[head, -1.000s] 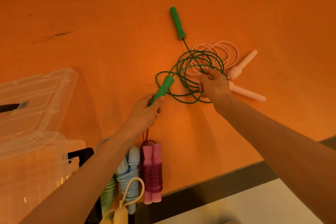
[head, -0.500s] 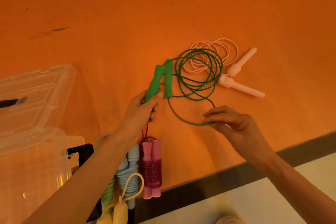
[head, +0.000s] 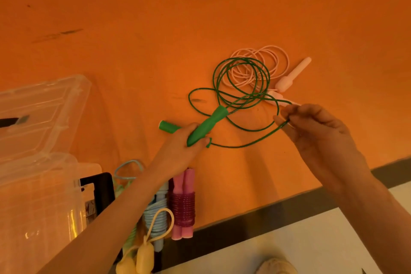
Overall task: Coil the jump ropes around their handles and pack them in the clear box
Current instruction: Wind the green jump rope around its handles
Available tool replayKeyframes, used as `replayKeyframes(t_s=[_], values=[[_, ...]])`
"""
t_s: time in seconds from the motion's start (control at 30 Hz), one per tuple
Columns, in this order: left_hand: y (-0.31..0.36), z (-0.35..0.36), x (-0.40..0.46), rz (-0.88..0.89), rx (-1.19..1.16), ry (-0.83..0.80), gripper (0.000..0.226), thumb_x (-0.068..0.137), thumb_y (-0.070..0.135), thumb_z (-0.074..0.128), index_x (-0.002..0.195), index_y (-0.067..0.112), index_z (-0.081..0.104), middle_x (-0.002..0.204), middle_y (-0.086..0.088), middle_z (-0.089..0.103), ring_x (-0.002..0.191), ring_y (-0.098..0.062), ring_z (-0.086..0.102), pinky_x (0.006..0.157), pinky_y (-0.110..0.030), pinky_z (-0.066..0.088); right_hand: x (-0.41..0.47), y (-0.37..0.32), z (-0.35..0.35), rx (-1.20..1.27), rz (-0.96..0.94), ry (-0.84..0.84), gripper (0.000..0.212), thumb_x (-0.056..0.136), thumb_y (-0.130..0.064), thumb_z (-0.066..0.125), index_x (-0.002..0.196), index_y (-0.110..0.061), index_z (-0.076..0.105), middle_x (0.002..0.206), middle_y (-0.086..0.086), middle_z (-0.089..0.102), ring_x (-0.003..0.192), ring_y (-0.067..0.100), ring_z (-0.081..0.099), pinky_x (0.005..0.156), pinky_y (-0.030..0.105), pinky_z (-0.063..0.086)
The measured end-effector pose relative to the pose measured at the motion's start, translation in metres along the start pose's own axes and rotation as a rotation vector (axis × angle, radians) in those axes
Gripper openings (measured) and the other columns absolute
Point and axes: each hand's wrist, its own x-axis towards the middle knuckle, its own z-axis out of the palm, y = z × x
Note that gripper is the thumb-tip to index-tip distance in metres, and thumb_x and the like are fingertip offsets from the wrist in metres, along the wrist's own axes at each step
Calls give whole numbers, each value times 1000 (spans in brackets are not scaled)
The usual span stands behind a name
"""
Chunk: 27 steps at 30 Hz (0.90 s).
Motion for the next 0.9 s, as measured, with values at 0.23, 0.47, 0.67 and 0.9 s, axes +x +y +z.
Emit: replayKeyframes(t_s=[0.23,0.47,0.67,0.9], values=[[-13,12,6,275,604,71,33,94,19,54,127,16,51,118,-2,60,111,-21,52,97,-30,31,10,-17,20,417,107,149,29,45,10,66,66,-8,60,74,6,68,71,16,70,78,33,59],[-15,13,9,208,555,140,30,91,25,61,118,12,52,105,-6,52,90,-25,53,80,-35,39,11,-46,13,481,38,195,24,59,15,59,69,-6,63,78,8,69,75,18,70,73,32,59],[32,17,-23,187,100,94,12,92,29,61,95,25,49,77,5,62,72,-12,59,68,-30,47,1,-30,-3,-60,36,170,27,91,-10,52,112,-27,58,95,-16,67,113,18,63,98,39,45],[58,33,-57,-149,-542,-88,20,86,23,60,104,16,62,86,3,69,70,-6,62,67,-20,51,-23,19,1,-158,87,394,36,87,-17,64,120,-12,53,121,11,60,110,30,63,90,39,52]])
